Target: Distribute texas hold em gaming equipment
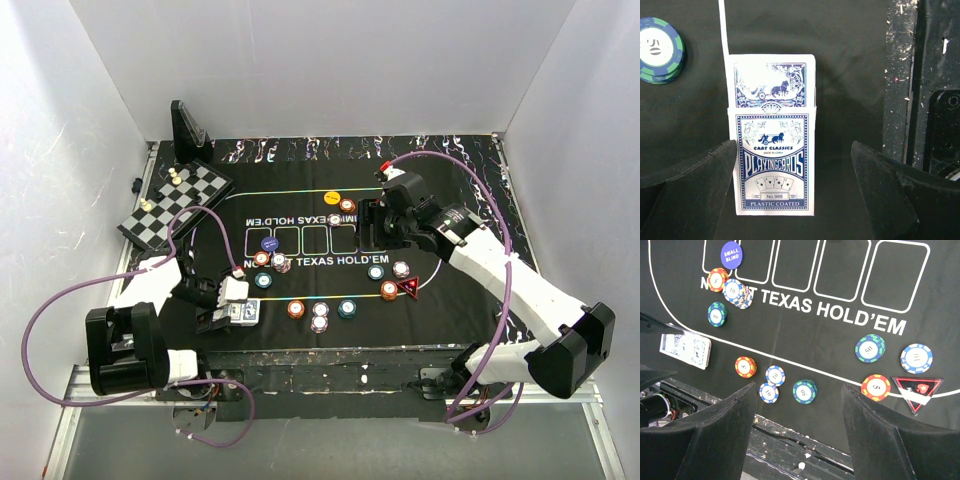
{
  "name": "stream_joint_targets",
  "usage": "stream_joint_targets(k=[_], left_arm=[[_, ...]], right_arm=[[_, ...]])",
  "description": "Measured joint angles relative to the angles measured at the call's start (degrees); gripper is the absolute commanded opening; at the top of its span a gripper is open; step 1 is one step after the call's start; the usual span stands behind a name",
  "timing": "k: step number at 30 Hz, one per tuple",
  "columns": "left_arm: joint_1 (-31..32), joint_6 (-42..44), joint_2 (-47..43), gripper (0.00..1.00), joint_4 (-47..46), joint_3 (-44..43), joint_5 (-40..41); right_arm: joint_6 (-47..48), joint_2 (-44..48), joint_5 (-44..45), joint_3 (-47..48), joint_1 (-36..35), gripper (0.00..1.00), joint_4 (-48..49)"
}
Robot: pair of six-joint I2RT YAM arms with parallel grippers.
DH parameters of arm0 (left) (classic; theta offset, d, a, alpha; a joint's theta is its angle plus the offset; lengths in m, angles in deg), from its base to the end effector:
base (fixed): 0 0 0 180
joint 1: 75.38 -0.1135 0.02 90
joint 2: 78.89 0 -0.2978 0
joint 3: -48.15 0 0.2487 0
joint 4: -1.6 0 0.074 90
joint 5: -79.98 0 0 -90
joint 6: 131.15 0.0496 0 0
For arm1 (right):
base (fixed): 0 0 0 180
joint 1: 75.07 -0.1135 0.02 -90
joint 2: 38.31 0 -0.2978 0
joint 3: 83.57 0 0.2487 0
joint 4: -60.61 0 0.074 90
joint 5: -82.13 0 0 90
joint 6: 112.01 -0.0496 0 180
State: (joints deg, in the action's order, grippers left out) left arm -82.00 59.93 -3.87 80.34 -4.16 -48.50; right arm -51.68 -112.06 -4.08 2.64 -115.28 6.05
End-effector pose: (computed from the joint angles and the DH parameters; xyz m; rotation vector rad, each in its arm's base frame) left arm 0.1526 -0.0134 0.1946 1.8562 1.8416 -0.7496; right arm 0.2092 0.1725 0.3703 -0.1827 2.3593 0.5377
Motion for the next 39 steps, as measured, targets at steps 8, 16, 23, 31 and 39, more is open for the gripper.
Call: stream_joint_targets(k=[8,16,23,31,39], left_arm=[[0.04,-2.12,0.02,1.0,-3.58,-0.04,0.39],[0.04,-3.39,-1.42,1.0,-4.57,-0.04,0.2],[0.04,-3.34,3.26,1.0,-4.92,-0.79,1.77],[0.04,-2.67,3.72,1.0,-6.56,-0.66,3.13],[0.48,-0.26,2.32,1.0,-8.04,2.01,3.32]], right_arm=[[0.11,-0.26,-1.2,-0.11,0.0,0.74,0.5],[0.11,-0.26,-1.9,-0.9,0.0,0.73,0.57],[0.11,-0.24,-1.95,-0.9,-0.33,0.73,0.55],[0.11,-0.24,-1.86,-0.9,-0.55,0.73,0.55],[0.11,-0.96,-1.88,-0.9,-0.74,0.72,0.5]])
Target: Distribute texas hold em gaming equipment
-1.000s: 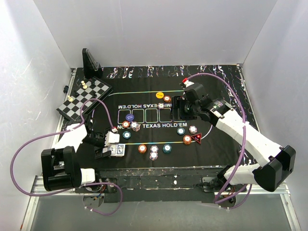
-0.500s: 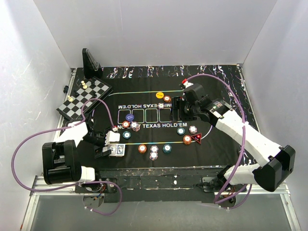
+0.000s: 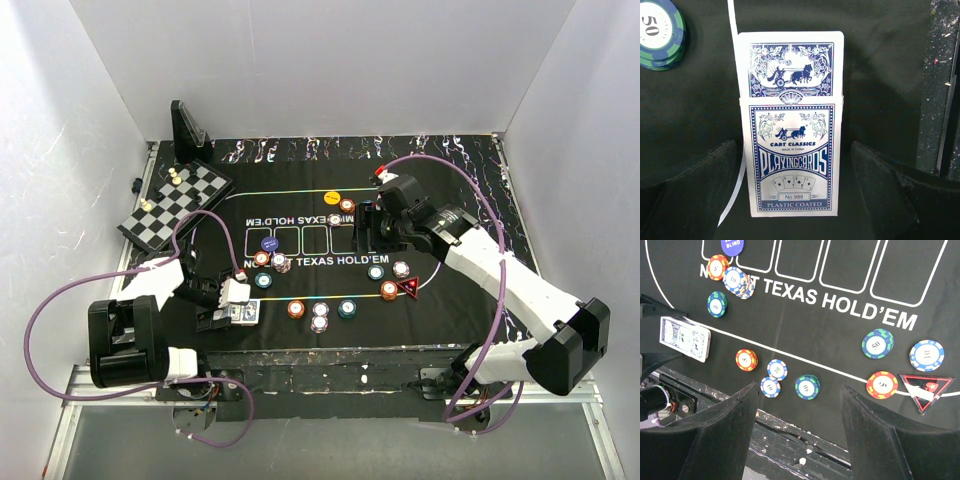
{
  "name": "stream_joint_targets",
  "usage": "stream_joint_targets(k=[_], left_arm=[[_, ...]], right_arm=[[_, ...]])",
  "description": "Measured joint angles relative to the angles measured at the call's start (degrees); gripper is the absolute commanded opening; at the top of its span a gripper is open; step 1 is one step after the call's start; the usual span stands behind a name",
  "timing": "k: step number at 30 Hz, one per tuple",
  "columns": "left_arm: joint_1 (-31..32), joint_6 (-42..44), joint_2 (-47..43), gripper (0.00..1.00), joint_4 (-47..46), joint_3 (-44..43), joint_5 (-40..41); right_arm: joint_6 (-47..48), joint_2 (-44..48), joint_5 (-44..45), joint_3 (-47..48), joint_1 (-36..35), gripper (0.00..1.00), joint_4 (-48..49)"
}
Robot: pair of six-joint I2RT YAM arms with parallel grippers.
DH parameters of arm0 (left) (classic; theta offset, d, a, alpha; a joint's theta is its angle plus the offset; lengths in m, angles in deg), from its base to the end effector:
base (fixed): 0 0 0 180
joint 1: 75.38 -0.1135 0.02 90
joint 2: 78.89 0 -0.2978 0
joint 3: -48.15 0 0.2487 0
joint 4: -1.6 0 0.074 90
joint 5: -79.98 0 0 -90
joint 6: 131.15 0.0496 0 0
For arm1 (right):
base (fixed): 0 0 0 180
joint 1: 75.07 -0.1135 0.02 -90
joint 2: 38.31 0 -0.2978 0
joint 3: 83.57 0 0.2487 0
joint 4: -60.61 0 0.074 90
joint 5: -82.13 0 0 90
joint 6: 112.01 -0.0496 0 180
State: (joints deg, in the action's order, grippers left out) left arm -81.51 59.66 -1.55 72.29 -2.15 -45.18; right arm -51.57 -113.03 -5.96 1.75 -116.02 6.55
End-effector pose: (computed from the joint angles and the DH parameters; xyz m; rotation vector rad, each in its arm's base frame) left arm 0.1630 -0.0112 0.1775 1.9126 1.8397 -0.6444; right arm 0.2093 0.1794 0.3615 -0.2211 2.3906 0.5633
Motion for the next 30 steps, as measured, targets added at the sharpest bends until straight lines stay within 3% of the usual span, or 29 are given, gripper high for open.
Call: stream_joint_targets(k=[3,8,11,15,17,24,30], left_arm=[[0.26,0.11,-0.07,1.0,-0.02,0.04,-0.02],[0.28,0.07,0.13,0.82,0.09,-0.02,-0.11],[0.33,-0.11,0.11,0.67,0.13,-0.02,-0.24],[0.35,-0.31,-0.52,0.37,0.5,0.0,0.0],[0.37,-0.2,-1.2,0.28,1.2,0.0,0.02],[0.37,-1.03,-2.84,0.28,5.92,-0.98,-0.39],[0.37,-2.91,-3.48,0.24,13.64,-9.05,-3.56]], right_arm=[[0.0,-0.46,0.0,0.0,-0.02,0.72,-0.04],[-0.02,-0.79,-0.04,0.02,-0.02,0.71,-0.07],[-0.11,-0.98,-0.26,0.13,-0.07,0.71,-0.04],[-0.2,-1.55,-0.48,0.13,-0.17,0.7,-0.11],[-0.2,-1.73,-0.52,0.13,-0.35,0.7,-0.22],[-0.52,-1.9,-1.09,0.55,-1.2,0.71,-0.39],[-2.14,-2.16,-4.68,1.36,-2.01,0.76,-0.07]])
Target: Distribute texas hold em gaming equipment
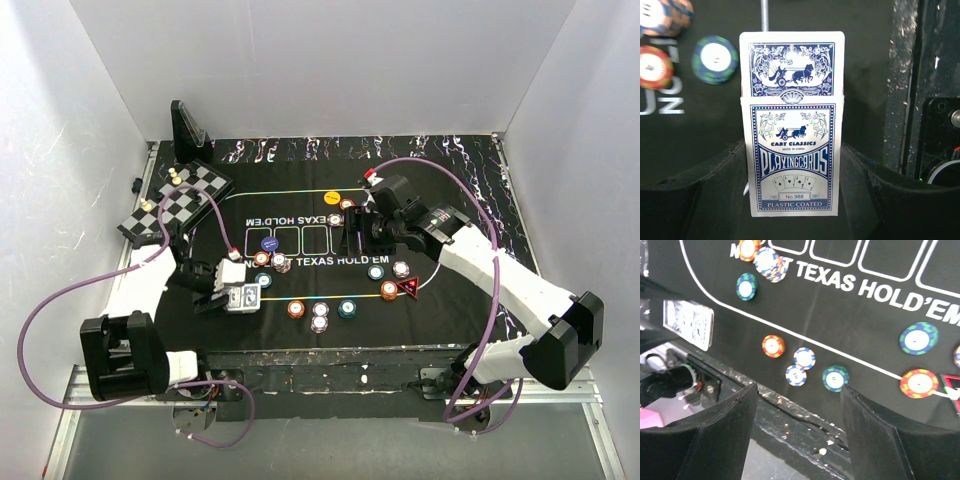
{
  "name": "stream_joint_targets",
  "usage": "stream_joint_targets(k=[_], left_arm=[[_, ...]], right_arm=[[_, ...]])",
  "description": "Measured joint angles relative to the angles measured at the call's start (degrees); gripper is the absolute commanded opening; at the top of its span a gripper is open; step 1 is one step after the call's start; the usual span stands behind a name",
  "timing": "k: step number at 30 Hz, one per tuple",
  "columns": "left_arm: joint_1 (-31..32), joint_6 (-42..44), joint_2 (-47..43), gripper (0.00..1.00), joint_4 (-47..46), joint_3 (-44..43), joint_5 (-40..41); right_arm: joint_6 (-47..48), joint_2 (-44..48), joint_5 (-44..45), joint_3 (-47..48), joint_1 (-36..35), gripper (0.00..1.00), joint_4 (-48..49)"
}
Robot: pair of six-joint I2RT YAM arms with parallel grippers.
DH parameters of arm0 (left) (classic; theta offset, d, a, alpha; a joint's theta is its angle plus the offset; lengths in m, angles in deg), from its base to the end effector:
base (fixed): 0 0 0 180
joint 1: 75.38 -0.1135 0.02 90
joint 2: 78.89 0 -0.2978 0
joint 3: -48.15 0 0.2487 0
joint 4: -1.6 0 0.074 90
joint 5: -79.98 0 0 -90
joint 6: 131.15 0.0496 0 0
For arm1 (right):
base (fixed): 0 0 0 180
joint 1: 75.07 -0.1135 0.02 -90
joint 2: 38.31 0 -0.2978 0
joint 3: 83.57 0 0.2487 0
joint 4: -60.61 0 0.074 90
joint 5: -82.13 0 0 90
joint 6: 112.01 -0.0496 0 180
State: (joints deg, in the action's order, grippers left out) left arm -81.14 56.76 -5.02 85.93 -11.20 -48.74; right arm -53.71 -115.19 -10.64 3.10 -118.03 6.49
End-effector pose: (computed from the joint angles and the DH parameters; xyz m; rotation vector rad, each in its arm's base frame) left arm 0.1630 -0.0147 0.2259 1.8296 1.8607 -0.7251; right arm 0.2076 0.1966 0.3595 -0.2654 2.4376 0.6732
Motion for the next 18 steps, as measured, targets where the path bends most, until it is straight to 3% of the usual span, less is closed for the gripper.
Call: stream_joint_targets(k=[5,18], left_arm=[[0.0,-1.57,-1.6,0.0,4.72,-9.97,-4.55],[5.42,-16.55,2.01,0.0,6.16,-33.86,-8.98]], right_arm=[[-4.11,0.0,-6.86,-0.11,-0.92,0.78,3.67],[-19.91,-5.77,-21.9,-1.53,-6.19,0.81,27.76]])
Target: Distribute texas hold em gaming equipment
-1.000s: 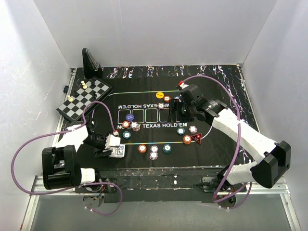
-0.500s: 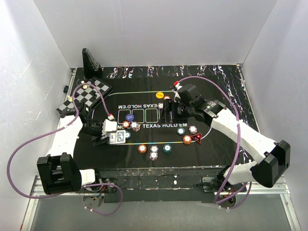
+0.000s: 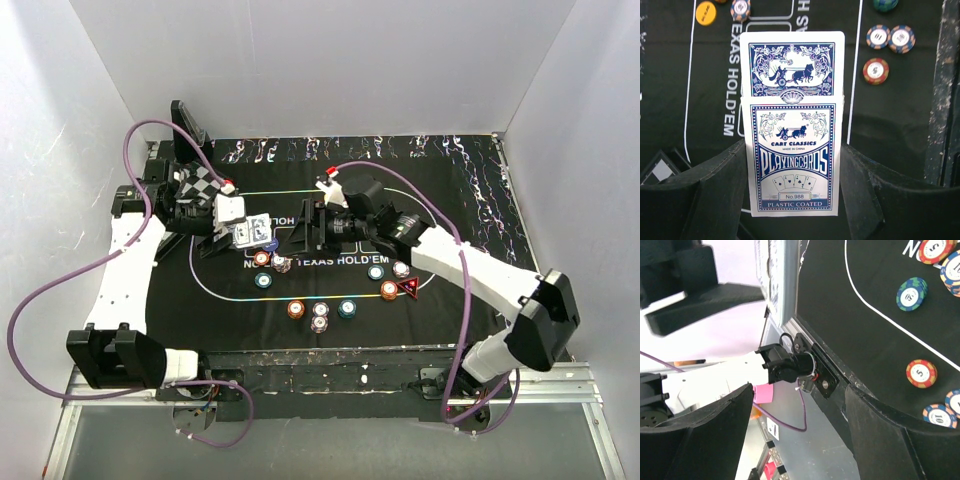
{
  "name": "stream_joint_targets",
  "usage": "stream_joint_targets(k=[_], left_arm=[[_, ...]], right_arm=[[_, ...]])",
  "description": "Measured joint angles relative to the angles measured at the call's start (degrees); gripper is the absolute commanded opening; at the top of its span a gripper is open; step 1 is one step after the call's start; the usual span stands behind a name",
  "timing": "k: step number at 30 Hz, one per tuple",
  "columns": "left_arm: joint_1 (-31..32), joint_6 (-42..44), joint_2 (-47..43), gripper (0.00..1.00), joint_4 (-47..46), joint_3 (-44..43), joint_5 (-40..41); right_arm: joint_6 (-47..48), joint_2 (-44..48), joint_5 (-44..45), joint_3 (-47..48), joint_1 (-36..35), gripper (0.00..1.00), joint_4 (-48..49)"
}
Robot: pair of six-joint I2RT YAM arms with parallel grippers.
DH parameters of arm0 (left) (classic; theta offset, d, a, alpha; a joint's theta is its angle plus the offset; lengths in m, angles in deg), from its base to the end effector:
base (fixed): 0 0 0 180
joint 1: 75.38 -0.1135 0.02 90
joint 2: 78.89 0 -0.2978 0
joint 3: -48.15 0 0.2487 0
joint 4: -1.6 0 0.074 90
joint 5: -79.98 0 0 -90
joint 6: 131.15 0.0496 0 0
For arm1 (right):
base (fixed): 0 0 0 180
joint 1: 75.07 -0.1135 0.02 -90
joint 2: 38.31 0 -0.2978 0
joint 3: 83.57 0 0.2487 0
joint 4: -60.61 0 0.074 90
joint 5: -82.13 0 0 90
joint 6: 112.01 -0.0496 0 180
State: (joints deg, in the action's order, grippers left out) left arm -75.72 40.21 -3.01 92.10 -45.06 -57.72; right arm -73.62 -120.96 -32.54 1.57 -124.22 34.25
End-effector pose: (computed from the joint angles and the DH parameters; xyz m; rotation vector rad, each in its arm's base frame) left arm 0.2161 -0.0354 0.3736 1.6288 1.6719 -0.5535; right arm 0.2062 0.2702 0.3715 -0.2763 2.2926 1.4652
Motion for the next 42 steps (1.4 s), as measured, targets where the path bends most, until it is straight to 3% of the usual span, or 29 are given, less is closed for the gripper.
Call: stream_joint_targets(k=[6,24,29,37,39,42], left_arm=[[3.82,-5.14,0.98,0.0,0.22,-3.89,-1.79],[7.72,-10.19,1.44,0.0,0.52,-4.46,-2.1],[8.39,-11.41,1.42,0.0,0.66,-5.14,-2.4],[8.74,-14.08,0.94,0.0,0.9,-5.14,-2.64],[8.87,-14.97,0.79,0.07,1.27,-5.14,-2.34],[8.98,-15.43,0.66,0.34,1.07,-5.14,-2.23]], right_arm=[[-1.01,-5.33,0.04,3.54,-0.79,0.81,2.4],[-3.89,-8.52,-1.09,3.74,-1.14,0.74,12.87],[-5.31,-10.29,-2.45,3.74,-1.29,0.65,16.22],[-8.7,-10.56,-3.37,1.01,-1.62,0.36,23.06],[-10.29,-10.56,-3.72,-0.61,-1.66,0.28,25.2],[-13.0,-10.49,-3.8,-1.77,-1.62,0.2,27.56]])
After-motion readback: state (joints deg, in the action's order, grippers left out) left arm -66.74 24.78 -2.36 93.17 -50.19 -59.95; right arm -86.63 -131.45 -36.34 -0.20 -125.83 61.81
